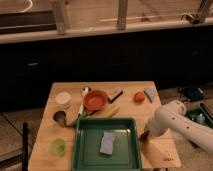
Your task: Place grapes in red bowl
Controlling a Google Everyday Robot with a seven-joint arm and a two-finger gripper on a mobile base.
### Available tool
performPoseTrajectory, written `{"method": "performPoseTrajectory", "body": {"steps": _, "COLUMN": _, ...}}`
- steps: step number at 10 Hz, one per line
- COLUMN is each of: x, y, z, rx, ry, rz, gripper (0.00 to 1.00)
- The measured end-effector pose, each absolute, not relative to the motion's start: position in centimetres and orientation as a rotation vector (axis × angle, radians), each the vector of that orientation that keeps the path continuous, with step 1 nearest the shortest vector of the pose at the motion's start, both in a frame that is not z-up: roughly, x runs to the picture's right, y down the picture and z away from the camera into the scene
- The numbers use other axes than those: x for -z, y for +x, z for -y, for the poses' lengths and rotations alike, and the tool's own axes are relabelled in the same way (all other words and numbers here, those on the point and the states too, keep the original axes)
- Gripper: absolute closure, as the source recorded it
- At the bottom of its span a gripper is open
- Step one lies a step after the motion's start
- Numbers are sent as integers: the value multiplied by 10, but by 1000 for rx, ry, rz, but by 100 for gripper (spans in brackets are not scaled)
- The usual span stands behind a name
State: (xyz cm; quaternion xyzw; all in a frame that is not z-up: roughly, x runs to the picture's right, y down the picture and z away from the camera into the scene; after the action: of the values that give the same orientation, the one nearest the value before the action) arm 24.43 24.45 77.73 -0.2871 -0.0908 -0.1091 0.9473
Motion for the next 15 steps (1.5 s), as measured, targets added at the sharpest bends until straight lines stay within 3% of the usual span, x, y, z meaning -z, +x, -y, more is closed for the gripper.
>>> {"method": "performPoseTrajectory", "body": {"steps": 4, "x": -744, "y": 230, "z": -221, "rx": 270, "ry": -572, "rz": 180, "gripper": 99}}
{"method": "performPoseTrajectory", "body": {"steps": 10, "x": -728, "y": 210, "z": -213, "rx": 333, "ry": -571, "rz": 200, "gripper": 99}}
{"method": "performPoseTrajectory", "body": {"steps": 15, "x": -722, "y": 188, "z": -212, "rx": 382, "ry": -573, "rz": 226, "gripper": 93}}
